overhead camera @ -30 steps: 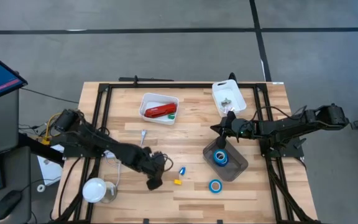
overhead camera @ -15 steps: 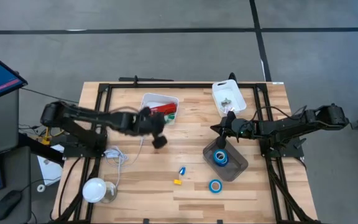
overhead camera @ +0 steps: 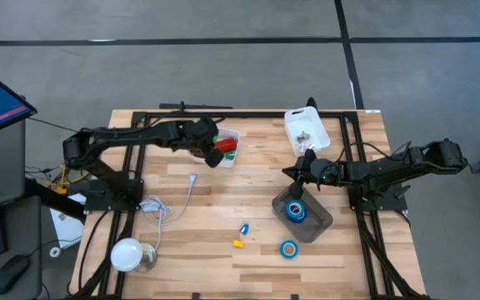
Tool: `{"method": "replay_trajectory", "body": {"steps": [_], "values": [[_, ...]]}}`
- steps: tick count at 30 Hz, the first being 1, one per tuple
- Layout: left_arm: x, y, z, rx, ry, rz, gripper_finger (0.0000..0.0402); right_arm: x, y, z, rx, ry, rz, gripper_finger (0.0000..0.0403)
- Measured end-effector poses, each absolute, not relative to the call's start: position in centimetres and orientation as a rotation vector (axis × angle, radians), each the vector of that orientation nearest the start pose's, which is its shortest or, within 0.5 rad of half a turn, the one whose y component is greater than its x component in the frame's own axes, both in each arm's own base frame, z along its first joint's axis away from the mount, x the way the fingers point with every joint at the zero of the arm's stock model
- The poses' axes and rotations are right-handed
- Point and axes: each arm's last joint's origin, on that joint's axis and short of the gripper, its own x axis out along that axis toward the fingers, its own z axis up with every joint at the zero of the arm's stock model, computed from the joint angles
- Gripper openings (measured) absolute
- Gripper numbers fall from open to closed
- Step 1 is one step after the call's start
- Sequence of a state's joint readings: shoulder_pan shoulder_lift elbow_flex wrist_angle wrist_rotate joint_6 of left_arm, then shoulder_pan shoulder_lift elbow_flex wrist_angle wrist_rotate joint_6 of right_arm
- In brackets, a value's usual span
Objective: Pick and place Stapler, Stapler remover, tape
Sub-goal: Put the green small stapler into the left white bin
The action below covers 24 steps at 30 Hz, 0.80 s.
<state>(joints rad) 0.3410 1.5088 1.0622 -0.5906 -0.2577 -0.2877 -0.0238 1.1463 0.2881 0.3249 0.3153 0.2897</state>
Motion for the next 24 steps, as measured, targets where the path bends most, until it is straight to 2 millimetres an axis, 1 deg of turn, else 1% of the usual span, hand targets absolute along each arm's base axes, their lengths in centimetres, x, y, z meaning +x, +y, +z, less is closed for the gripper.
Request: {"method": "replay_trajectory", "body": {"steps": [5, 9, 14, 17, 21, 24], "values": [[28.3, 12.7, 20.7, -0.373, 1.054, 0.687, 0.0026, 19.8, -1.4, 14.9, 0.202, 0.481, -0.405, 0.0008], [28.7, 13.4, 18.8, -0.403, 1.106, 0.682, 0.0028, 19.8, -1.4, 14.9, 0.202, 0.481, -0.405, 0.0008], [29.1, 13.6, 18.2, -0.401, 1.118, 0.686, 0.0036, 19.8, -1.4, 14.9, 0.202, 0.481, -0.405, 0.0008], [29.2, 13.5, 18.3, -0.398, 1.108, 0.682, 0.006, 19.8, -1.4, 14.9, 0.202, 0.481, -0.405, 0.0008], [29.0, 13.3, 18.8, -0.405, 1.089, 0.669, 0.0113, 19.8, -1.4, 14.9, 0.202, 0.481, -0.406, 0.0008], [28.9, 13.2, 19.6, -0.42, 1.058, 0.648, 0.015, 19.8, -1.4, 14.9, 0.202, 0.481, -0.406, 0.0008]]}}
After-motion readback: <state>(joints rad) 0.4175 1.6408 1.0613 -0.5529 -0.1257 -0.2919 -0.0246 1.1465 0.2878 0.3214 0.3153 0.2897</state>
